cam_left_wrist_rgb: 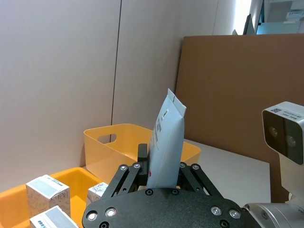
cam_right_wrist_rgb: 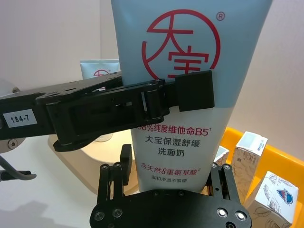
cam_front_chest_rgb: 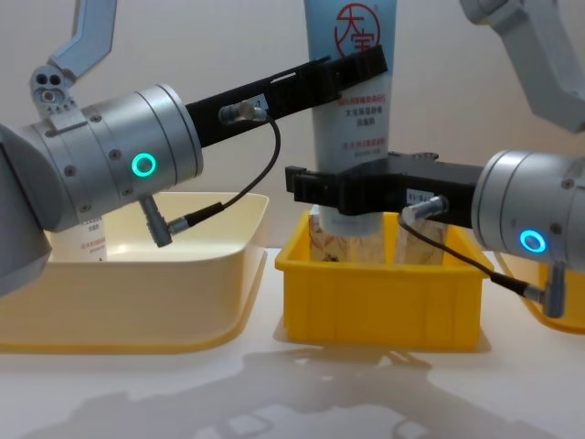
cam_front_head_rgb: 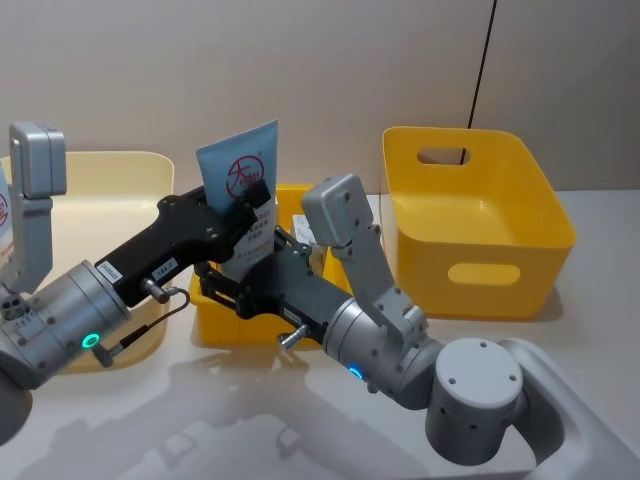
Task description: Bimanual collaborative sorting of washing and personal care products
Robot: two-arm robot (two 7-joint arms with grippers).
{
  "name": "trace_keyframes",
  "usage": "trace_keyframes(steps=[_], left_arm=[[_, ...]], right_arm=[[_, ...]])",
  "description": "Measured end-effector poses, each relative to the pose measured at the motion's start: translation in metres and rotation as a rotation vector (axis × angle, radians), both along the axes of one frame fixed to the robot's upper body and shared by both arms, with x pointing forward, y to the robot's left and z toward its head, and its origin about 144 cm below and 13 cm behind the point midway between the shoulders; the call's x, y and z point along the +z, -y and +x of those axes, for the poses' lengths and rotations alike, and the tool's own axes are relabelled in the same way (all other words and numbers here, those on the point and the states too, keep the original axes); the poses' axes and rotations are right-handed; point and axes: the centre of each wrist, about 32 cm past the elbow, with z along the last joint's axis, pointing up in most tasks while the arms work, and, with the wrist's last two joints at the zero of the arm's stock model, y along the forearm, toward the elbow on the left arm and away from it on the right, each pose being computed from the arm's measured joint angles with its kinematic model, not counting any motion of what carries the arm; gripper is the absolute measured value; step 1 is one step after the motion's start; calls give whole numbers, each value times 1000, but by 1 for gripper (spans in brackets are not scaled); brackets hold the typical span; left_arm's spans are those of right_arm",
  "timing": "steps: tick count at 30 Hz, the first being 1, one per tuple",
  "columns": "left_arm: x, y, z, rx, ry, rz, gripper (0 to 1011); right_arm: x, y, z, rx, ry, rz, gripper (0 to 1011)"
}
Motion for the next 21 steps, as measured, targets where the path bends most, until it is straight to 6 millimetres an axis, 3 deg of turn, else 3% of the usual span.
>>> trace_keyframes(steps=[19, 21], left_arm=[[0, 0, 0, -1, 0, 0, 258], [0, 1, 0, -4, 0, 1, 295]], right_arm=[[-1, -4, 2, -3, 3, -2, 694], [-1, -4, 2, -3, 3, -2, 676]])
